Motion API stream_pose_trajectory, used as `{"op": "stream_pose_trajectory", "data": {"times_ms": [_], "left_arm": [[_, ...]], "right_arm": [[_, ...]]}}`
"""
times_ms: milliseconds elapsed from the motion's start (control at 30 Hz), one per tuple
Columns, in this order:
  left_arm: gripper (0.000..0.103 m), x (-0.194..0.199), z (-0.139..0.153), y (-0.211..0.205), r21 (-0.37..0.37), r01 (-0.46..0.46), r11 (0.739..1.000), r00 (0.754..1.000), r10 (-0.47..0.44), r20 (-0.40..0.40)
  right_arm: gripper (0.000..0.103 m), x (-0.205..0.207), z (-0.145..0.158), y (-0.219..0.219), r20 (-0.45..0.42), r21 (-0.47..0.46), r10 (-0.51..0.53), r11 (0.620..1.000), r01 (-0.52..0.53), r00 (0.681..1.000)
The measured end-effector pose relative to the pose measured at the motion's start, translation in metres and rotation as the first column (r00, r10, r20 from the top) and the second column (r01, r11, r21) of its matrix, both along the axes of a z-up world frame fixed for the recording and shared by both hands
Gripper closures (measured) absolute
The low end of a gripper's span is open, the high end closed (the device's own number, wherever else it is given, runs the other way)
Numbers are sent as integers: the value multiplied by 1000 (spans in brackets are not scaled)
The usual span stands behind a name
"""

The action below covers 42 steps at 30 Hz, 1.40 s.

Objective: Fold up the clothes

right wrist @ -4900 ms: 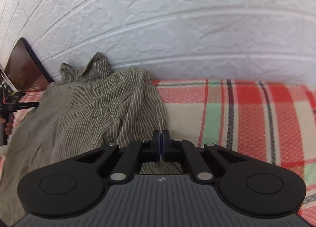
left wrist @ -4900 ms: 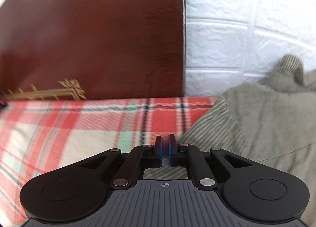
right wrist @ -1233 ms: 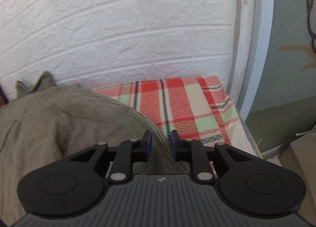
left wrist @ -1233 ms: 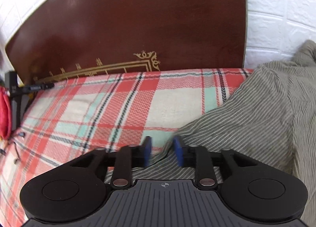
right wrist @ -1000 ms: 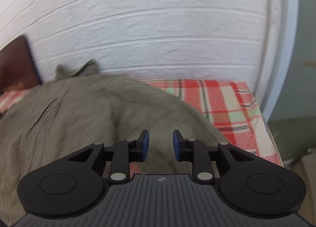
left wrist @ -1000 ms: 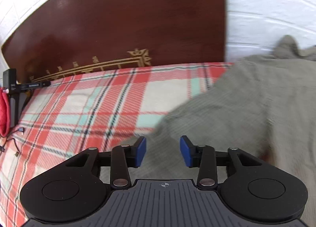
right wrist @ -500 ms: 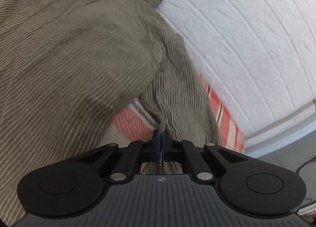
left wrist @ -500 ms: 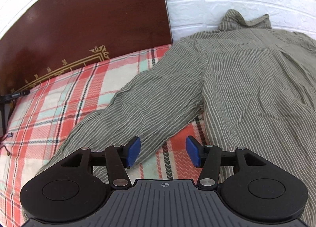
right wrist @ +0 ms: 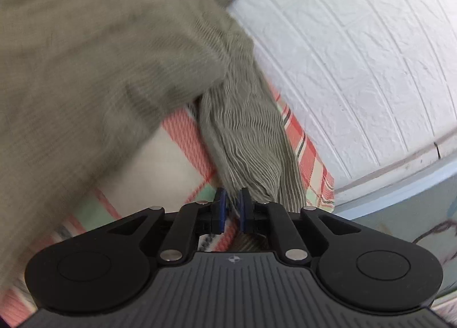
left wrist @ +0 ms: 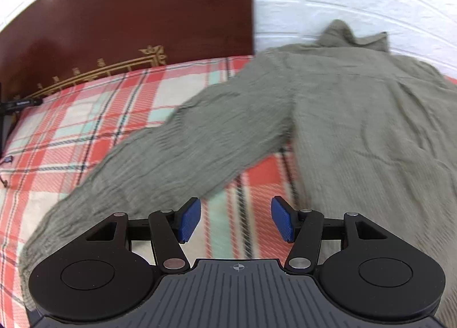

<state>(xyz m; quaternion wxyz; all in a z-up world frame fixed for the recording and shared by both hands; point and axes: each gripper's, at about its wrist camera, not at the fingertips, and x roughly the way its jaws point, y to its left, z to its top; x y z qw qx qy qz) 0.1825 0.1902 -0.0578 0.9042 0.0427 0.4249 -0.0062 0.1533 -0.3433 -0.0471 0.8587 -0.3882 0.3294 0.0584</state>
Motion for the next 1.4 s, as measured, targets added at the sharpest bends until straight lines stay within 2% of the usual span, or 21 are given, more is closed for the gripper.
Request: {"op": "stream_pose_trajectory", "data": {"times_ms": [100,167,233,333,433,533,567,633,700,733,767,800,833,867,900,967,1033,1133,1300,1400], "left_arm": [[30,-13,0,-7,-54,39,998,999,-39,-2],[30,-23,-1,-11,-102,69,992,998,-70,-7],[24,-33,-2,-15,-143,105,984,994,-108,-12],[21,-50,-6,-21,-152,148,977,988,-154,-28],[21,-70,-8,-21,-201,179,963,981,-190,-37],[18,-92,-8,-16,-266,203,942,973,-224,-52],[16,-99,-9,-17,-265,211,941,971,-233,-54],[16,-107,-15,-26,-219,232,948,967,-250,-59],[16,-113,-22,-37,-164,254,953,961,-268,-66],[17,-115,-27,-41,-151,254,955,960,-268,-80],[20,-116,-33,-46,-149,246,958,961,-261,-91],[31,-118,-37,-52,-113,242,964,964,-252,-90],[55,-124,-38,-58,-60,250,966,965,-254,-69],[70,-128,-34,-59,-69,258,964,964,-262,-53],[91,-132,-30,-59,-80,266,961,962,-269,-38],[92,-142,-19,-46,-167,244,955,969,-248,-1],[93,-148,-6,-33,-209,203,957,979,-200,38],[94,-142,7,-18,-270,154,951,988,-138,76],[93,-92,29,0,-364,49,930,986,12,165],[92,-44,36,0,-441,-16,897,981,101,169]], "right_arm": [[78,-18,23,2,31,210,-44,977,37,999],[57,-28,25,-4,-24,381,-80,921,83,996],[52,-39,26,-10,-85,537,-106,833,135,991],[52,-55,28,-18,-181,730,-122,648,216,976],[52,-79,25,-32,-236,802,-129,533,268,963],[42,-109,22,-35,-263,821,-108,497,281,959],[41,-115,20,-33,-263,814,-105,509,279,959],[41,-125,16,-28,-262,795,-108,539,278,959],[41,-123,10,-24,-276,788,-120,540,295,954],[42,-122,6,-22,-287,788,-125,533,308,950],[54,-120,1,-20,-310,785,-123,526,327,943],[69,-119,-1,-17,-327,781,-114,526,336,938],[98,-120,-2,-13,-337,780,-98,528,336,936],[99,-121,0,-11,-341,791,-68,518,325,938],[99,-125,6,-9,-334,809,-26,505,301,942],[99,-133,21,-7,-301,842,41,481,245,953],[99,-142,40,-5,-247,870,91,459,180,965],[99,-134,66,-11,-178,901,86,415,127,980],[99,-75,89,-30,-94,930,-36,352,101,995],[99,-16,85,-46,-119,947,-142,280,155,983]]}}
